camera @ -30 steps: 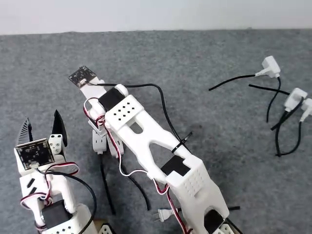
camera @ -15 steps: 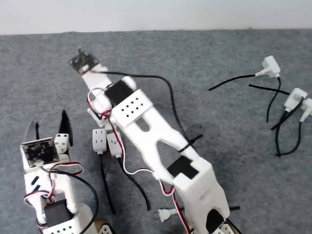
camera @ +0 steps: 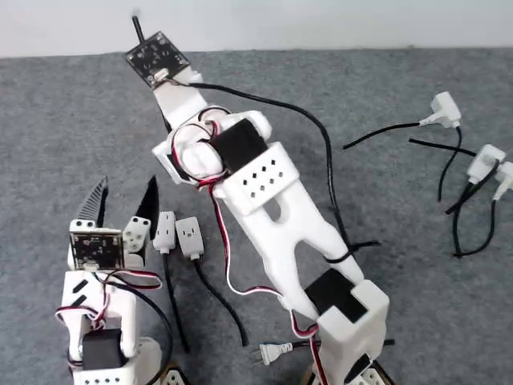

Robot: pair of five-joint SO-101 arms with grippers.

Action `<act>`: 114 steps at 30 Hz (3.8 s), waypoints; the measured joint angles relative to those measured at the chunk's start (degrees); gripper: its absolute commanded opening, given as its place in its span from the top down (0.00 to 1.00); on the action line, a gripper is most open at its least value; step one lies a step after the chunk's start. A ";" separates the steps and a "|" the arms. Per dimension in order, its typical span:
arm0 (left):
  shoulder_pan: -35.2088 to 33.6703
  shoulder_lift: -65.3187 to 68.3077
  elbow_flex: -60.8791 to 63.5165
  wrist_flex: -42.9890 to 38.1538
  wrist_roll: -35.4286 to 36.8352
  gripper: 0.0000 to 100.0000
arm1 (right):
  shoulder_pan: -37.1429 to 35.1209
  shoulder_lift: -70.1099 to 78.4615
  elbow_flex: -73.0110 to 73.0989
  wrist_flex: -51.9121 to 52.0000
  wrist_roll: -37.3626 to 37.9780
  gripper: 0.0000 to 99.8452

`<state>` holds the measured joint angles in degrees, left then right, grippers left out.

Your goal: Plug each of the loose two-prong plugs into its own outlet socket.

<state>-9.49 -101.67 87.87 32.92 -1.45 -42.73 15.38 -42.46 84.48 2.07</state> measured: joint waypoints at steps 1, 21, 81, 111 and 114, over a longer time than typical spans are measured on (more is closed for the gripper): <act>0.88 0.00 -0.44 0.18 0.00 0.75 | 0.18 -0.44 0.00 0.00 0.00 0.99; 7.74 0.00 -1.67 -0.35 0.00 0.75 | -1.49 -6.68 -0.09 5.80 0.09 0.99; -6.95 0.00 0.00 -1.05 -2.11 0.75 | -0.62 7.30 -0.97 5.10 27.69 0.99; -22.42 0.00 -2.37 -2.81 -2.55 0.76 | -8.09 17.76 -0.97 8.79 36.84 0.99; -23.21 0.00 -2.46 -3.08 -2.55 0.76 | -8.09 19.43 -0.97 8.79 37.01 0.99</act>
<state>-32.70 -101.67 85.41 29.85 -4.00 -50.81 34.81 -43.43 93.27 39.08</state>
